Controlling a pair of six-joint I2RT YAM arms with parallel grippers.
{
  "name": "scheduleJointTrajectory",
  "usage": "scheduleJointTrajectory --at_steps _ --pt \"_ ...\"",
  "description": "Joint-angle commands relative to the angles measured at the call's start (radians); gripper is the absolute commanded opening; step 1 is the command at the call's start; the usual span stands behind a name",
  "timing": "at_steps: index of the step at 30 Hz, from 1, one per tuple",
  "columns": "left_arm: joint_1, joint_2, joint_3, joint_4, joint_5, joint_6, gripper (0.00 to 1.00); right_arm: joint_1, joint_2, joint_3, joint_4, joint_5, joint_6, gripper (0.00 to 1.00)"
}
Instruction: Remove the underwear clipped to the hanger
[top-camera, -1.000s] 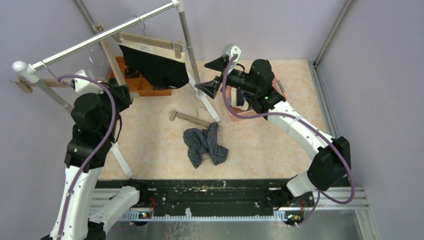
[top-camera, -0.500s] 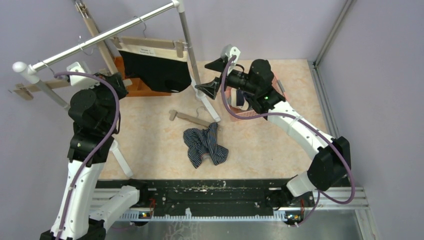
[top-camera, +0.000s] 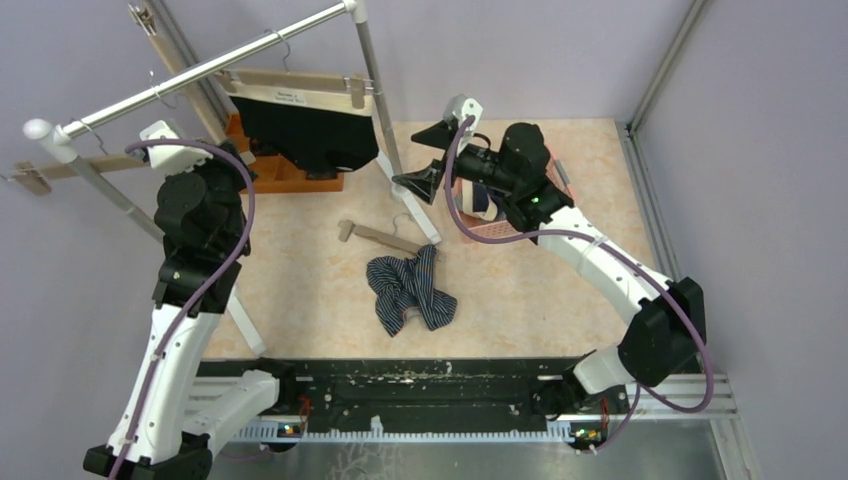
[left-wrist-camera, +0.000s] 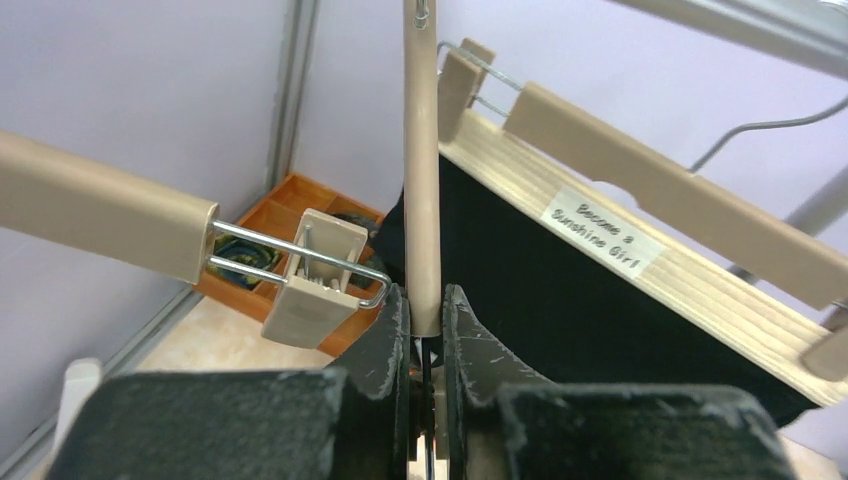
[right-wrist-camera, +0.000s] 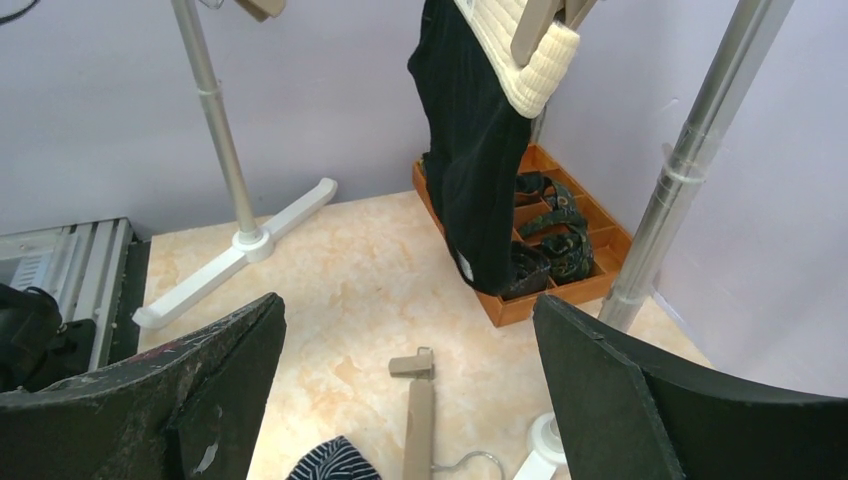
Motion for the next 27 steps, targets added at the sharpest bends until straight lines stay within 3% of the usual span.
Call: scheduleJointTrajectory --at_steps 1,14,19,27 --pt "0.008 0.001 -0.025 0.041 -0.093 0.006 0.00 0.004 -0.061 0.003 0.051 -0.014 -0.005 0.93" --pt "0.007 0.019 -0.072 0.019 -0.116 -0.089 0.04 0.004 -0.064 -0.008 0.062 -0.021 0.000 0.93" --pt "0.007 -0.024 -0.102 0.050 -0.055 -0.123 0.25 0.004 -0.048 0.007 0.052 -0.025 -0.001 0.93" --pt "0.007 -0.126 -0.103 -0.010 0.055 -0.155 0.38 0.004 -0.017 0.034 0.037 -0.043 -0.008 0.93"
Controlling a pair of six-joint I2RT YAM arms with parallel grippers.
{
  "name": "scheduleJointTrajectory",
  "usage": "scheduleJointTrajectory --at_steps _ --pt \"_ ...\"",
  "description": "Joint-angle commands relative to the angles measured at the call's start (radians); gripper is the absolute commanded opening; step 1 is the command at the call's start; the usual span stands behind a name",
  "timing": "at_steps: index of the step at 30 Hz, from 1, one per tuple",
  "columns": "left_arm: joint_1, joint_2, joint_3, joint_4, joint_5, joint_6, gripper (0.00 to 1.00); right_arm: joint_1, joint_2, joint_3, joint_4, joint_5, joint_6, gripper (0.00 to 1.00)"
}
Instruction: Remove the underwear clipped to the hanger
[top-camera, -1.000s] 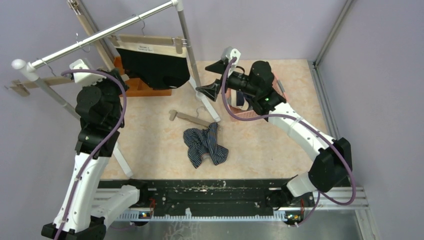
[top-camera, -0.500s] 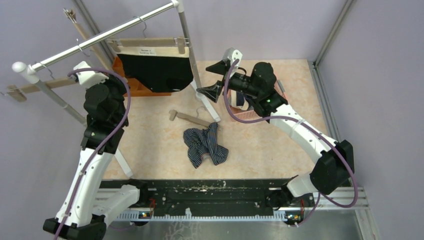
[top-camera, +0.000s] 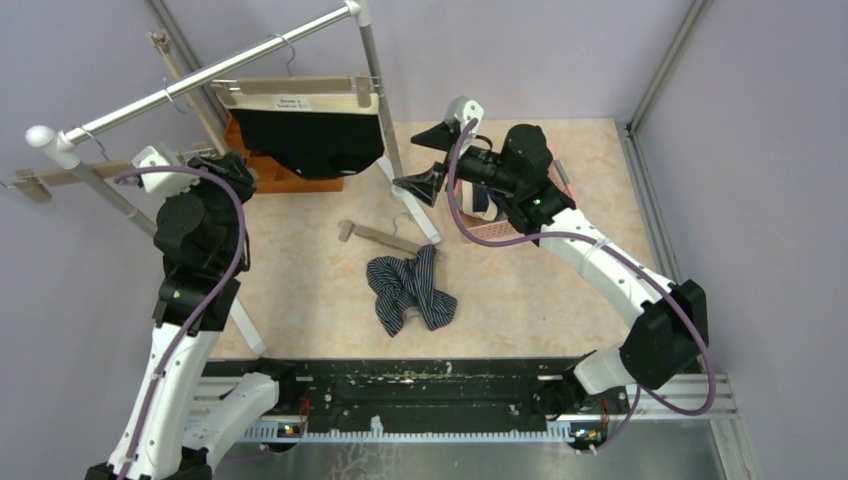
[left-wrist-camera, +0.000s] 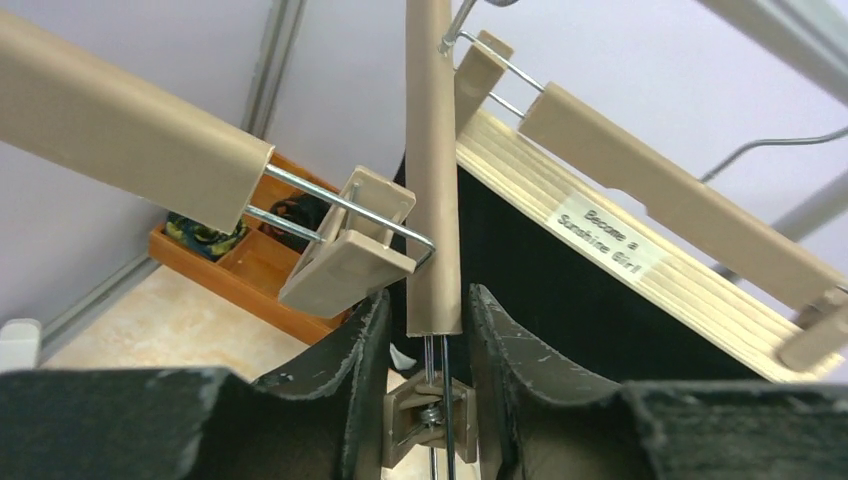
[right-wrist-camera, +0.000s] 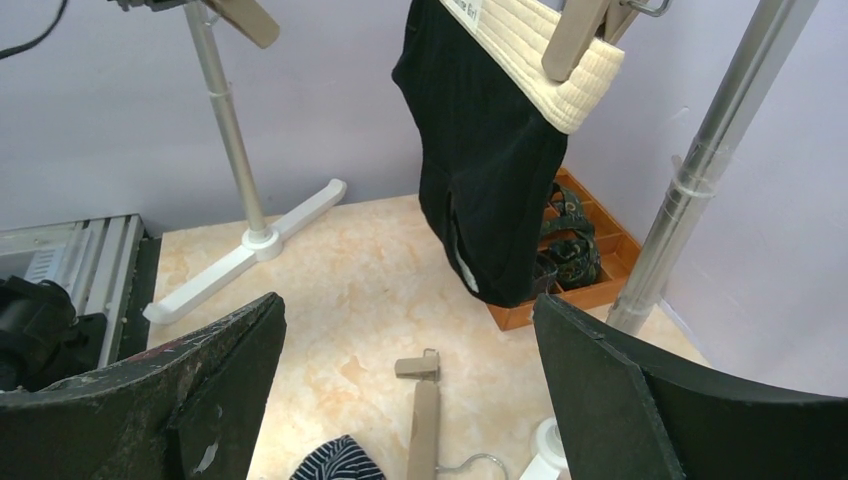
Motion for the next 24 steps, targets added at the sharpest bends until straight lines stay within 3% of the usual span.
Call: scheduleJointTrajectory --at_steps 1,5,13,17,24 --pt "0.007 -0.060 0.012 -0.053 0.082 -0.030 0.39 0.004 0.003 0.047 0.036 -0.024 -0.004 0.93" --pt "0.007 -0.089 0.050 -0.146 0.115 -0.035 0.42 0.004 0.016 0.052 0.058 -0.034 0.014 0.93" --pt "0.007 -0.106 0.200 -0.547 0.174 -0.078 0.46 0.004 0.051 0.102 0.065 -0.050 0.020 0.94" --pt "0.007 -0.149 0.241 -0.671 0.172 -0.094 0.49 0.004 0.085 0.126 0.055 -0.058 0.023 0.94" --pt "0.008 -0.152 0.403 -0.872 0.227 -0.082 0.50 0.008 0.135 0.136 -0.157 0.036 -0.110 0.94"
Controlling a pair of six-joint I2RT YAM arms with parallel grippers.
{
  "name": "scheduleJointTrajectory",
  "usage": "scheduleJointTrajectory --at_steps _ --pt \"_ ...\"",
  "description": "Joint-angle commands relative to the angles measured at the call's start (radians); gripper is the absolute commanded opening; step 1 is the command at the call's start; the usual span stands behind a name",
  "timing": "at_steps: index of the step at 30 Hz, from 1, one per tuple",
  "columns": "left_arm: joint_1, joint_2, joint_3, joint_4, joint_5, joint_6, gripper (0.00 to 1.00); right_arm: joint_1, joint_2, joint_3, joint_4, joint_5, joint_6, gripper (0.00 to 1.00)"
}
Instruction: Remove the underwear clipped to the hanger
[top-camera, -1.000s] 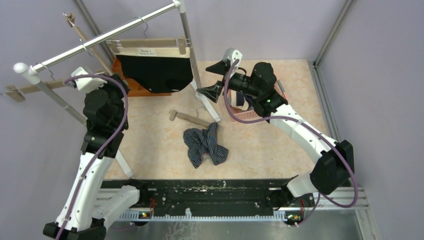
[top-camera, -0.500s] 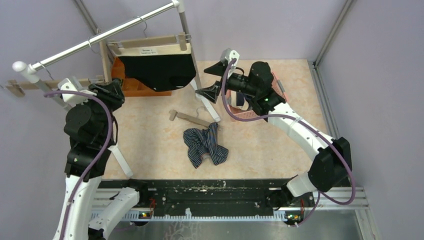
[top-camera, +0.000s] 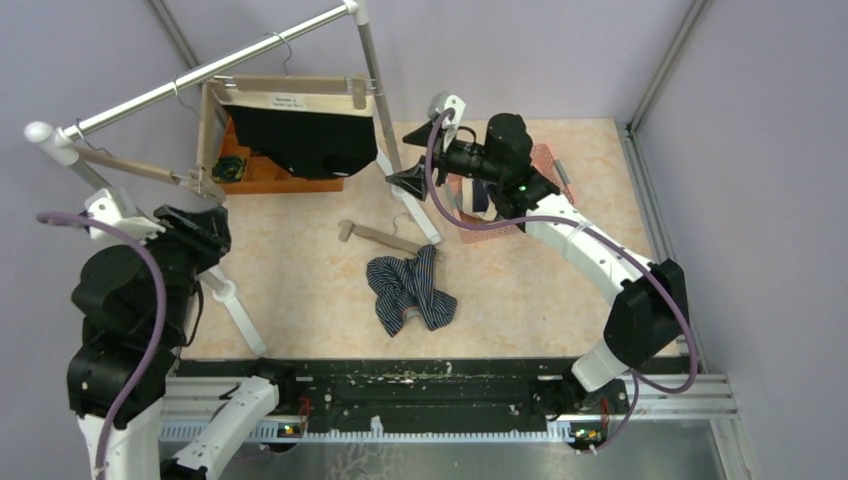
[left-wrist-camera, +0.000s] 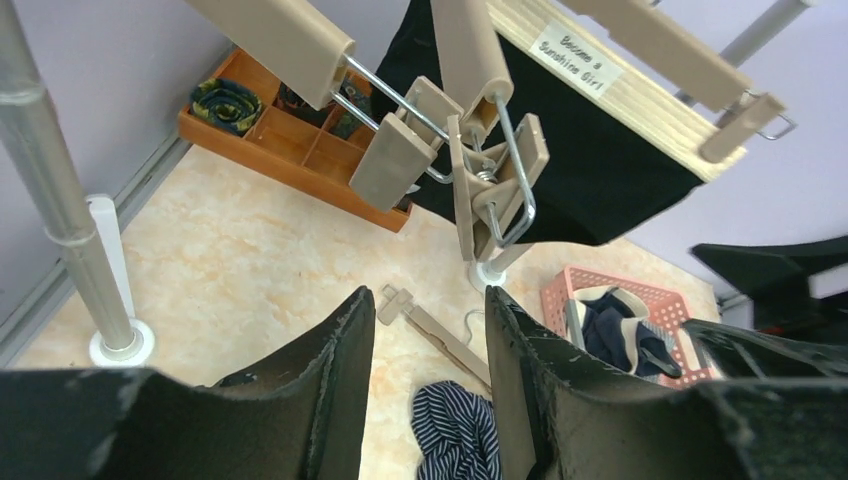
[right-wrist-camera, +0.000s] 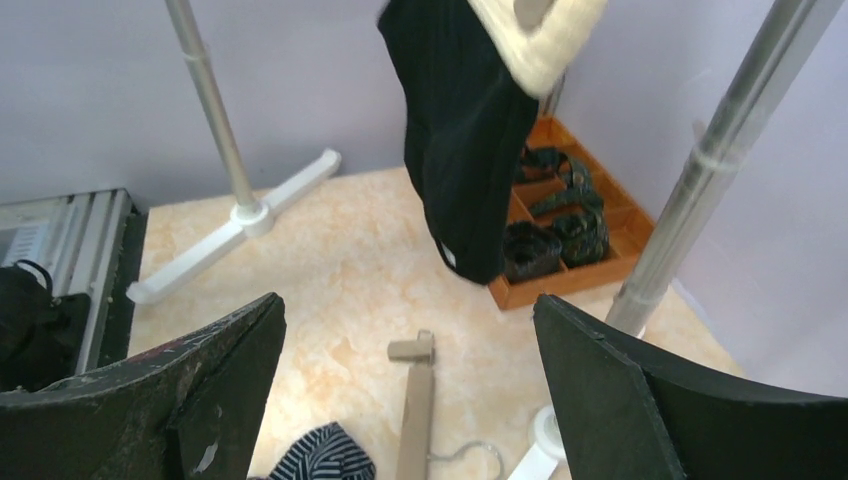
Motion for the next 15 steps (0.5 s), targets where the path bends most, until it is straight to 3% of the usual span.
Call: scheduleJointTrajectory --at_steps 1,8,15 --pt "0.008 0.003 0.104 -0.172 0.080 0.012 0.50 0.008 0.023 0.026 -0.139 0.079 -0.097 0.94" --pt "0.008 0.093 0.139 -0.090 0.540 0.102 0.49 0.051 0.063 -0.039 -0.385 0.122 -0.147 0.91" --pt "0.008 0.120 0.162 0.245 0.803 0.212 0.50 0.148 0.134 -0.154 -0.449 0.225 -0.161 0.90"
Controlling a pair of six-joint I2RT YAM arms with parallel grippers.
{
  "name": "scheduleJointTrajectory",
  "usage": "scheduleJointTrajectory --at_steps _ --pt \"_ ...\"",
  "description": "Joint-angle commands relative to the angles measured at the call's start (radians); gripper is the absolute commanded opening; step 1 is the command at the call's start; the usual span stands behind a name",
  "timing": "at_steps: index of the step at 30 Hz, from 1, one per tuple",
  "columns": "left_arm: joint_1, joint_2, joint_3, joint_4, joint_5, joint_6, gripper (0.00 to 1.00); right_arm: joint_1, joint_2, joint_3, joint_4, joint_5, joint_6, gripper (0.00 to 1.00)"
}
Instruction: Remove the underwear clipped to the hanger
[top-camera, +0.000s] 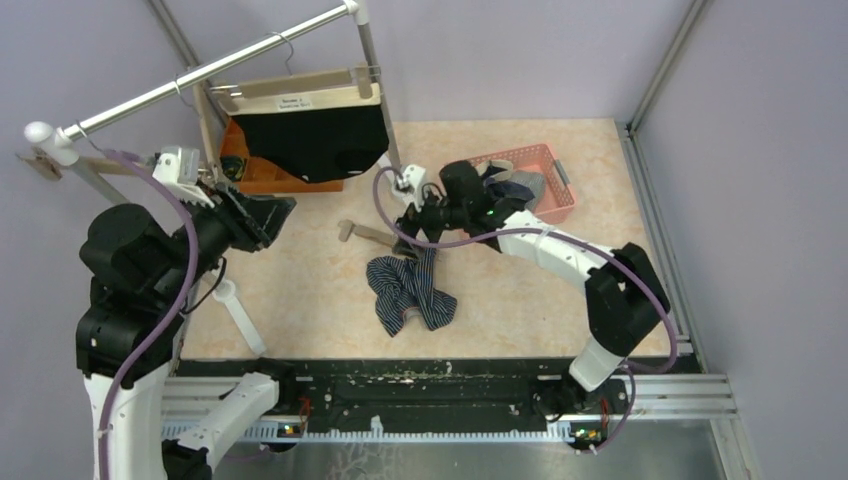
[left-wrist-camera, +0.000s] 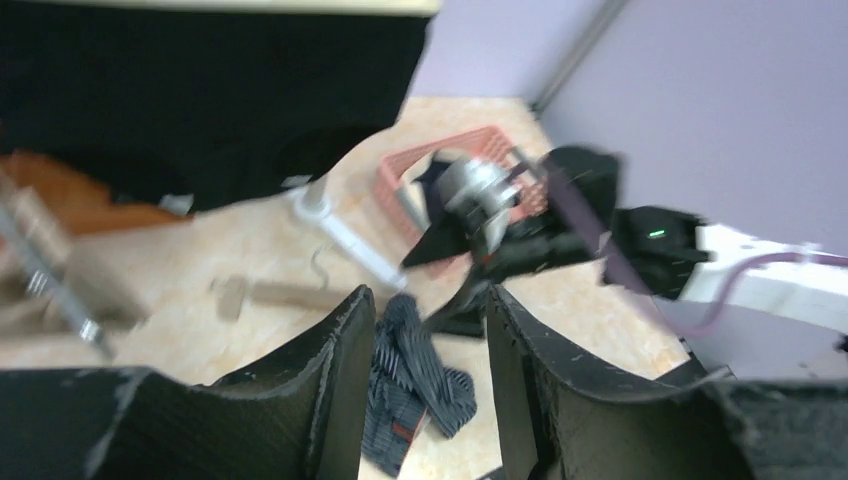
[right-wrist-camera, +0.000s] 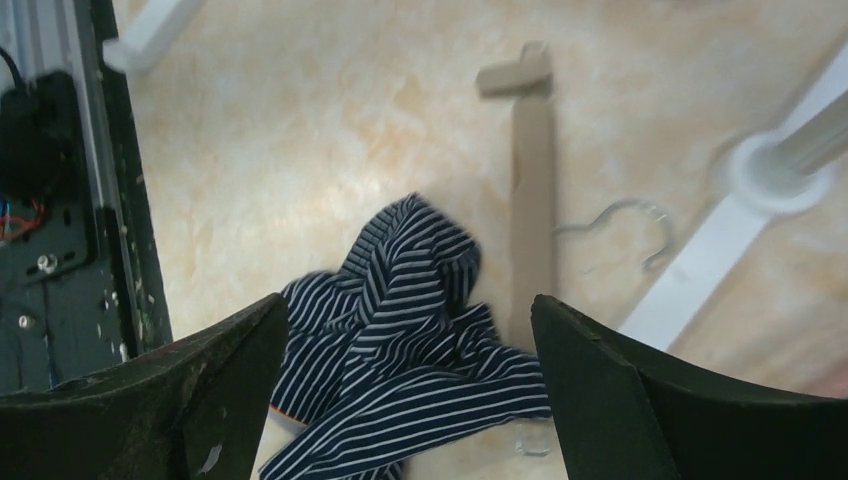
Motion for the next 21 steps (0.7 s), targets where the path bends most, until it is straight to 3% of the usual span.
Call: scheduleJointTrajectory --at_steps 1,6,12,15,19,21 --pt "0.008 -0.007 0.025 0.292 0.219 0.105 0.51 0.058 0.082 -0.029 -0.078 0.078 -0.040 0.90" --pt "0.008 0.070 0.023 0.422 0.201 0.124 0.55 0.092 0.145 -0.045 -0.079 0.110 -0.043 0.91" --pt "0.008 0.182 0.040 0.535 0.071 0.097 0.59 0.117 0.212 -0.025 -0.074 0.134 -0.049 0.90" --pt "0.008 0.245 0.067 0.584 0.025 0.071 0.59 0.147 0.254 0.006 -0.119 0.155 -0.081 0.80" --pt "0.007 0.302 0.080 0.603 -0.051 0.040 0.58 0.181 0.282 0.024 -0.155 0.149 -0.101 0.75" --pt "0.008 0.308 0.054 0.635 -0.106 0.022 0.57 0.196 0.298 0.035 -0.181 0.154 -0.108 0.54"
